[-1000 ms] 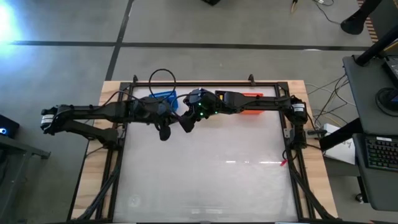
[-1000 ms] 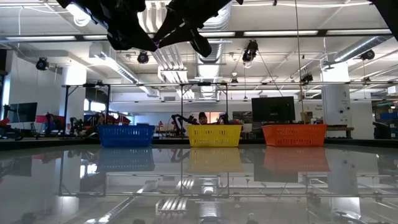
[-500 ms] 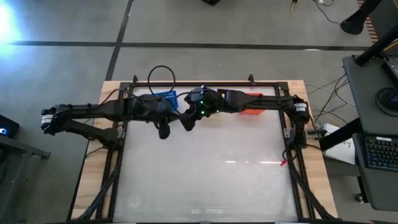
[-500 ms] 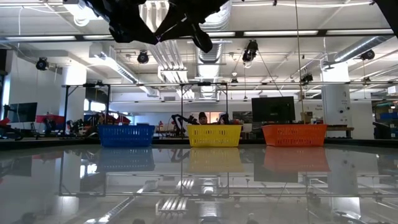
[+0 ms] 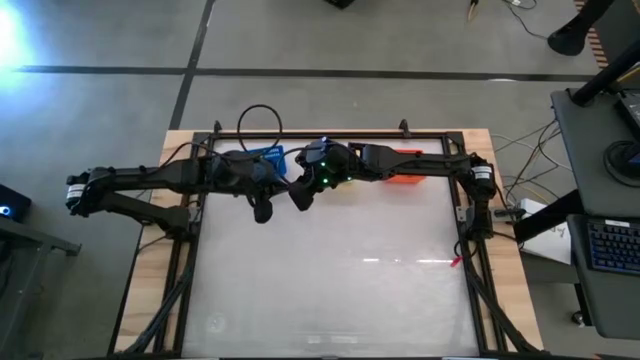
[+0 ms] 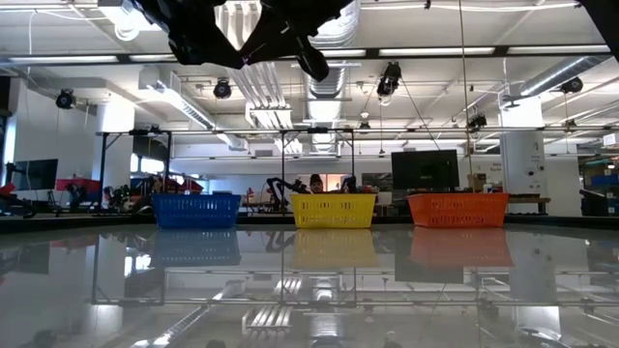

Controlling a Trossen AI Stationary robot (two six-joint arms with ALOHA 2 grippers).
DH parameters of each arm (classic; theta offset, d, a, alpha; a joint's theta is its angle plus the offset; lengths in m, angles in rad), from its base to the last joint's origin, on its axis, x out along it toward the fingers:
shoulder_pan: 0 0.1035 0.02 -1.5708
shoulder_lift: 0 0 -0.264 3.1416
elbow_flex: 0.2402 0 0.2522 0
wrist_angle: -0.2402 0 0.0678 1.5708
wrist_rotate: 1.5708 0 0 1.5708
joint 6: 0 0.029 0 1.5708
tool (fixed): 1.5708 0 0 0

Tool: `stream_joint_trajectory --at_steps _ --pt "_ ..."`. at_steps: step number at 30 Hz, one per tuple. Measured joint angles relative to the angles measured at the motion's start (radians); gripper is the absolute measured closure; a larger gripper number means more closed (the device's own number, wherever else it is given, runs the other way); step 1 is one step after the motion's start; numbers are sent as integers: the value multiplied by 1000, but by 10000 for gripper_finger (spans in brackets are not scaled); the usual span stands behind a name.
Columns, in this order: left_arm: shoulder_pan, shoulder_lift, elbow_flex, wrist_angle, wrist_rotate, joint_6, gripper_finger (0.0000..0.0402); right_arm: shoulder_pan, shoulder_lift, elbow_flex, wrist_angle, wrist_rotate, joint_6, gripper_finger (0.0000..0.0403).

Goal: Sort Halloween decoration
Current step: Put the purple witch hat toy into the orange basket

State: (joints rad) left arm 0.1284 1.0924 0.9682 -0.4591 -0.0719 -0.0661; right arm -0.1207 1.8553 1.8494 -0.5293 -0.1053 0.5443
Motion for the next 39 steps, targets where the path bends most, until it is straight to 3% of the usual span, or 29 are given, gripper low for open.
stream_joint_trajectory --at_steps 13,18,30,39 --pt "0 0 0 -8 3 2 310 -18 0 11 -68 1 -32 360" --pt "0 -2 0 -31 3 2 291 -36 -13 11 -177 3 -71 360" --pt "0 -12 1 -107 3 -10 288 -130 -46 11 -632 189 -197 360" --pt "0 -18 0 -145 -19 -21 288 -234 -47 -24 -738 221 -296 360"
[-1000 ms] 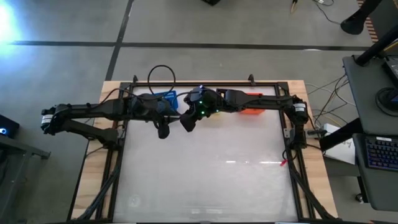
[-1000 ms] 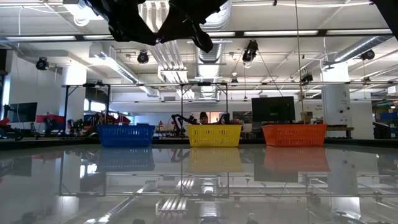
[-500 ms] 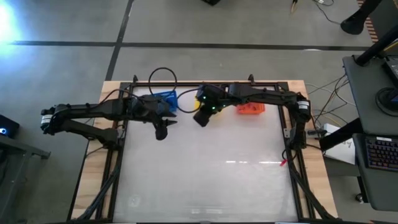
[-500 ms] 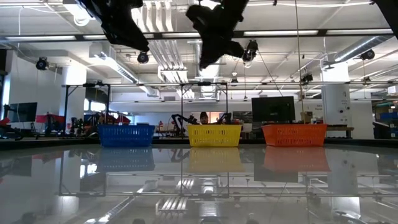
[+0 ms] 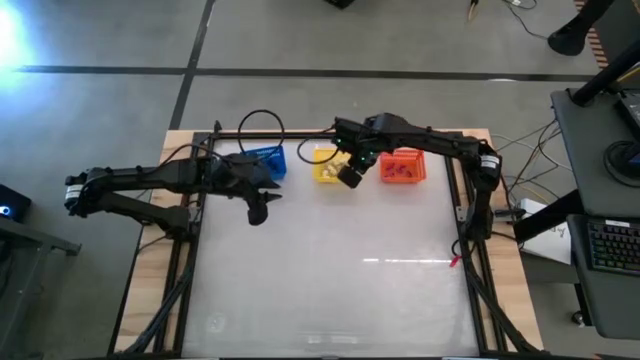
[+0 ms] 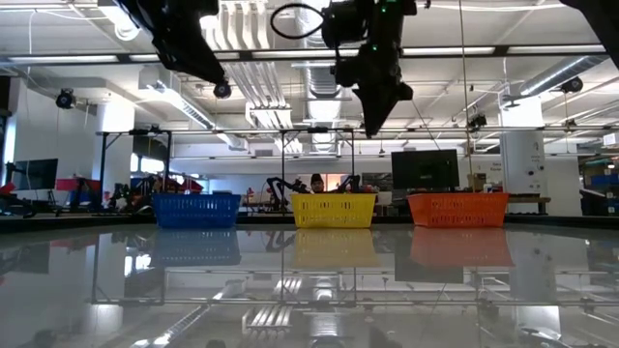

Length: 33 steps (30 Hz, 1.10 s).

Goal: Sort Halloween decoration
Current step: Put the purple witch hat toy into the orange basket, then return to Home Position

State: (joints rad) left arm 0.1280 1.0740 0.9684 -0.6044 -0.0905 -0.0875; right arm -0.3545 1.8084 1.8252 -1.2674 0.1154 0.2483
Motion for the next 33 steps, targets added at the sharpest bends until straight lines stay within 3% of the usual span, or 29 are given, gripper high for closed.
stream_joint_trajectory --at_steps 21,33 --pt "0 -10 0 -68 -124 -26 288 -336 -2 -267 -29 1 -189 360" --pt "0 -10 0 -67 -123 -46 288 -388 -2 -433 40 0 -180 346"
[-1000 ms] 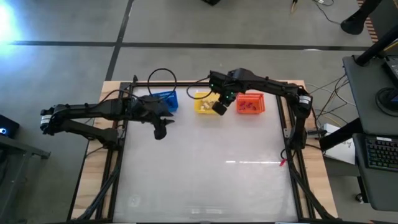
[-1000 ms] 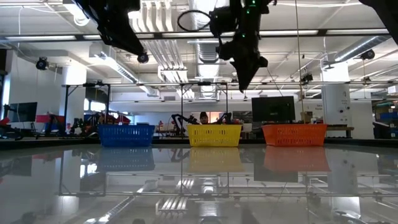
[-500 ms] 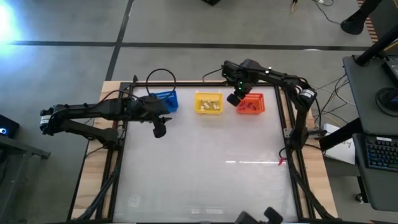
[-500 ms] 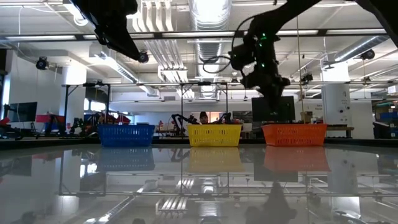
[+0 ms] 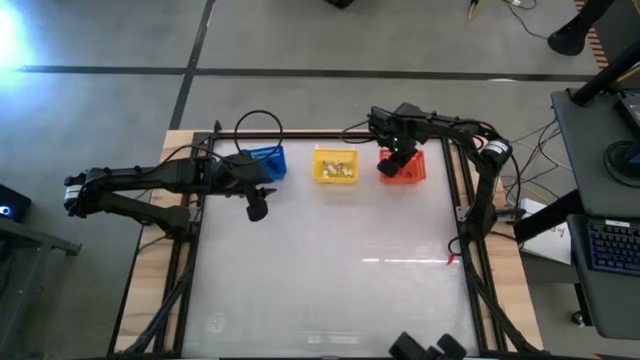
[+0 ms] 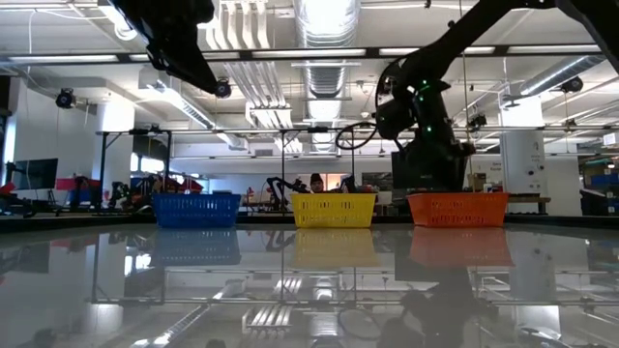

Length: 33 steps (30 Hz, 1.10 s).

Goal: Sort Halloween decoration
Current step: Return to Home Position

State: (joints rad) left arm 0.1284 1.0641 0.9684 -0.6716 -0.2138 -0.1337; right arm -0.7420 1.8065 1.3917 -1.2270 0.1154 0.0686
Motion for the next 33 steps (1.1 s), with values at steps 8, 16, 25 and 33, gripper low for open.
stream_joint_trajectory --at_steps 8,16,25,33 --pt "0 0 0 0 3 -5 288 15 0 -9 17 -26 12 284" --pt "0 -19 -2 89 41 5 288 53 -45 10 27 -149 88 267" --pt "-8 -176 -78 182 78 -70 288 206 -308 -31 289 -272 27 281" --pt "-12 -395 -278 442 154 -129 288 338 -536 -77 461 -300 49 277"
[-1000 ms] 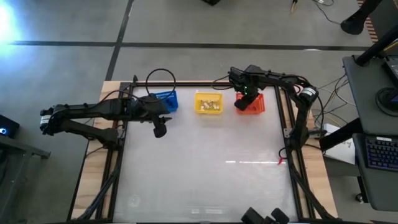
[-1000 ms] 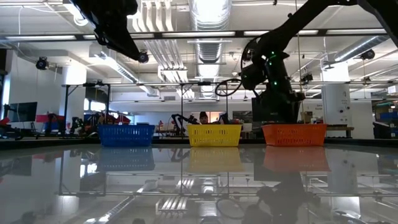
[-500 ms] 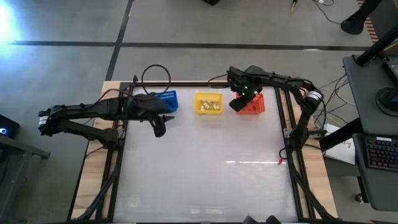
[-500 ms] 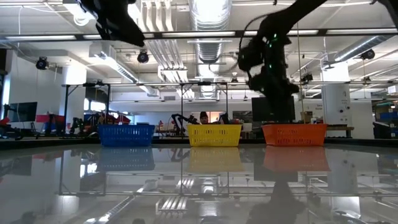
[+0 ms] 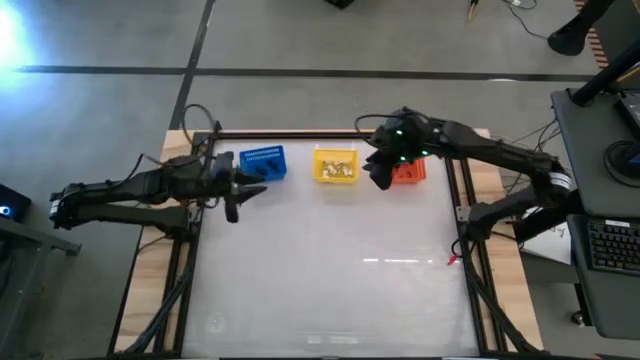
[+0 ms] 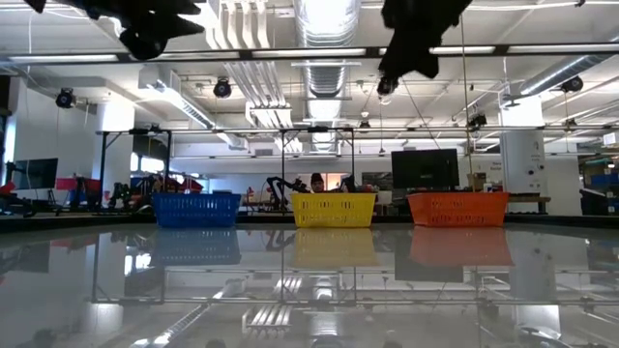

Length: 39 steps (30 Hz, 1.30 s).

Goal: Sort Halloween decoration
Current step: Return to Home Position

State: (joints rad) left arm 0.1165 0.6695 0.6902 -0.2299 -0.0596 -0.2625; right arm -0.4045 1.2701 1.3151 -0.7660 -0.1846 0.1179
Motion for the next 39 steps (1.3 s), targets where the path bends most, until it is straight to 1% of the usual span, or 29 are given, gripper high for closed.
stream_joint_trajectory --at_steps 5,7,9,12,14,17,21,23,24,29,30,33,39 --pt "0 -133 -139 206 69 -20 288 51 -101 0 -10 -1 130 277" --pt "0 -177 -195 281 73 -36 288 63 -136 0 -18 1 217 279" --pt "0 -218 -237 310 73 -60 288 69 -166 0 -18 1 282 281" --pt "0 -263 -273 295 85 -96 288 69 -207 0 -26 0 333 282" --pt "0 -288 -290 250 132 -106 288 69 -235 0 -43 1 358 280" --pt "-1 -319 -296 165 194 -113 288 72 -271 -3 -84 1 332 276" --pt "0 -358 -297 99 201 -98 291 94 -318 -28 -77 0 255 271" --pt "0 -377 -299 98 201 -68 292 111 -348 -52 -26 -20 206 271" --pt "0 -387 -301 96 201 -50 293 121 -364 -71 16 -51 184 271" --pt "0 -435 -321 96 201 18 294 155 -451 -209 273 -290 105 276" --pt "0 -445 -329 96 201 19 294 160 -471 -243 316 -319 105 277" --pt "0 -474 -356 96 201 14 294 173 -540 -350 414 -336 106 280" --pt "0 -510 -387 91 201 -49 294 187 -668 -603 625 -339 106 275"
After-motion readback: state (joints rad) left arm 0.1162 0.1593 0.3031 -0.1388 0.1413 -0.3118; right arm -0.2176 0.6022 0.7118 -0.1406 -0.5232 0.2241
